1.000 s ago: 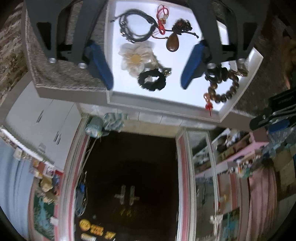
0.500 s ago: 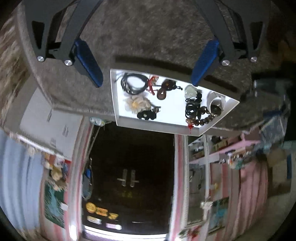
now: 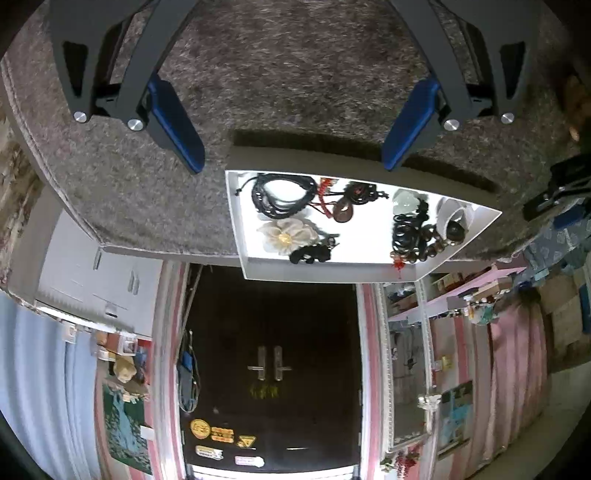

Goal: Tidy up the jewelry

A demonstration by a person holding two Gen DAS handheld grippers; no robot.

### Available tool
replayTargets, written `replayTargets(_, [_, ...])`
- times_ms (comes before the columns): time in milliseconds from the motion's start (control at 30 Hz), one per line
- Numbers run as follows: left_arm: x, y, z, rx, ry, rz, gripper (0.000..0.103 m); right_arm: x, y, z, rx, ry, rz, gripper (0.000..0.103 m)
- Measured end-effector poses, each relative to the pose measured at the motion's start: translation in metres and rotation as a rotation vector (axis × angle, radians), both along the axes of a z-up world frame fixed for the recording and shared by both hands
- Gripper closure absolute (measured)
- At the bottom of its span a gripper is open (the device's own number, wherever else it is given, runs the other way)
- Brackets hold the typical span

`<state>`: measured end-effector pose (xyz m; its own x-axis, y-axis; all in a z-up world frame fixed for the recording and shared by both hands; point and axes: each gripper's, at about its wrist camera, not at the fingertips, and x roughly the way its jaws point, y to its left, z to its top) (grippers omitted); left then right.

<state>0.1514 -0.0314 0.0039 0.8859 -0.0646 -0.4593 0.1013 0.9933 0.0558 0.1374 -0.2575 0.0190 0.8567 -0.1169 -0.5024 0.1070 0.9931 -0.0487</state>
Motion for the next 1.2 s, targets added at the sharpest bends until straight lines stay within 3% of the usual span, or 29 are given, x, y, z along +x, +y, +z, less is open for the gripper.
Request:
replayTargets(667, [-0.007, -0.012, 0.004, 0.071, -0.029, -0.022, 0.003, -0.009, 0.027, 0.005, -0.132, -0.029, 0.004, 0.003])
replayTargets(1200, [-0.007, -0.013, 0.004, 0.074, -0.031, -0.023, 0.003, -0.011, 0.025, 0.005, -0.128, -0.026, 0.001, 0.003])
